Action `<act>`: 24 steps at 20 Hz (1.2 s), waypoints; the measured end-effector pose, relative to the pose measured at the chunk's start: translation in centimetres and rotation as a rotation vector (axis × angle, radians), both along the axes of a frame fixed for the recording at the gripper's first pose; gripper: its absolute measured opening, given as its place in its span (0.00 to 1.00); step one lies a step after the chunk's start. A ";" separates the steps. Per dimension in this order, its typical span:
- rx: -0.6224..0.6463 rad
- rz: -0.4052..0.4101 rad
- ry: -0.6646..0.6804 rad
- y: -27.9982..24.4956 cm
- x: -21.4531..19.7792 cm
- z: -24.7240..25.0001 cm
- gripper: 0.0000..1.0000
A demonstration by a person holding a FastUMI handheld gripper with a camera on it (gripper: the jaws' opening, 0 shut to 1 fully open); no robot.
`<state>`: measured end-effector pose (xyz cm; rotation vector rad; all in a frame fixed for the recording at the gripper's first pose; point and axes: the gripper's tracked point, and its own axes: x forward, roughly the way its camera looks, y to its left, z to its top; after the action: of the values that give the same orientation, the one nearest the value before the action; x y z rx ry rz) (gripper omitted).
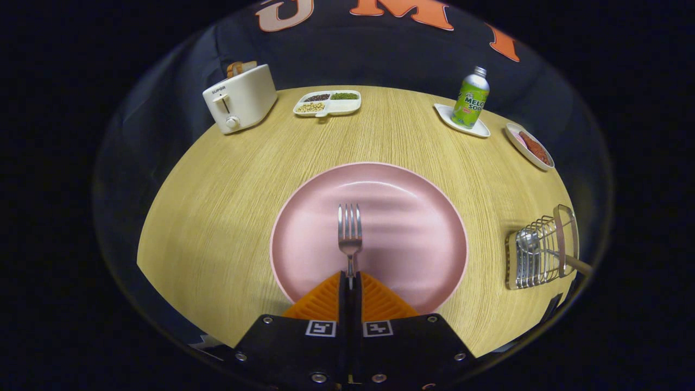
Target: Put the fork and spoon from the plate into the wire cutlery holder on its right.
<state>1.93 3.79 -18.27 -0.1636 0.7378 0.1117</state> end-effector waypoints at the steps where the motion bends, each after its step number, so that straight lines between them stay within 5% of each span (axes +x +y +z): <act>1: 0.005 0.005 0.003 -0.3 -0.3 0.4 0.04; 24: -0.042 -0.047 0.049 -15.2 -4.7 11.3 0.04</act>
<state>-2.79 -11.42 -7.01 -0.1843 0.7924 0.0554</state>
